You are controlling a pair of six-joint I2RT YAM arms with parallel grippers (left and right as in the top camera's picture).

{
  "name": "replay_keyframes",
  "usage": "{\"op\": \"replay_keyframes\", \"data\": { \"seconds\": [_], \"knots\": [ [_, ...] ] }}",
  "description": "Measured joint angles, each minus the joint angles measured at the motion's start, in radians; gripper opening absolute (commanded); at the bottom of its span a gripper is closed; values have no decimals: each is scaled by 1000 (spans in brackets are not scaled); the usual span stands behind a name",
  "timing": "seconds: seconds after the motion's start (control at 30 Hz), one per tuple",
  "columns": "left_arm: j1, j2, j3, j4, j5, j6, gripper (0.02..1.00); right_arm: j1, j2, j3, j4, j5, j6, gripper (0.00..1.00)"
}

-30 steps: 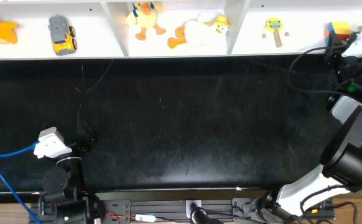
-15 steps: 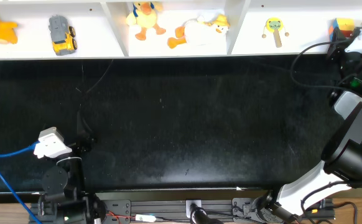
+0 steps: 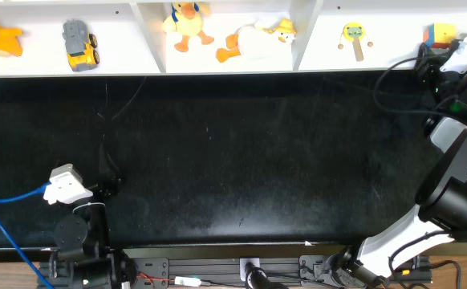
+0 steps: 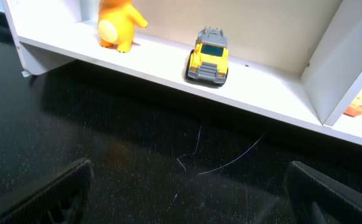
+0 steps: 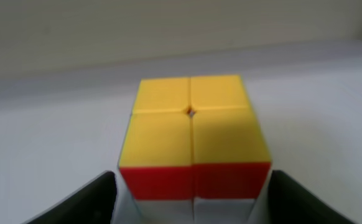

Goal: Store Toys

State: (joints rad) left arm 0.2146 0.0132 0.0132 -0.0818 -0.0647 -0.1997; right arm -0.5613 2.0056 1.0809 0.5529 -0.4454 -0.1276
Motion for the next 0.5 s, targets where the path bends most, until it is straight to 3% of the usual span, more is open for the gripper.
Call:
{"op": "replay_keyframes", "data": {
  "seconds": [0.07,0.27,0.5],
  "knots": [
    [0,0,0,0,0,0,996,0,0,0,3,-8,19,996],
    [0,0,0,0,0,0,998,0,-21,0,-43,-30,25,996],
    [0,0,0,0,0,0,996,0,-124,0,-278,-45,35,996]
  ]
}}
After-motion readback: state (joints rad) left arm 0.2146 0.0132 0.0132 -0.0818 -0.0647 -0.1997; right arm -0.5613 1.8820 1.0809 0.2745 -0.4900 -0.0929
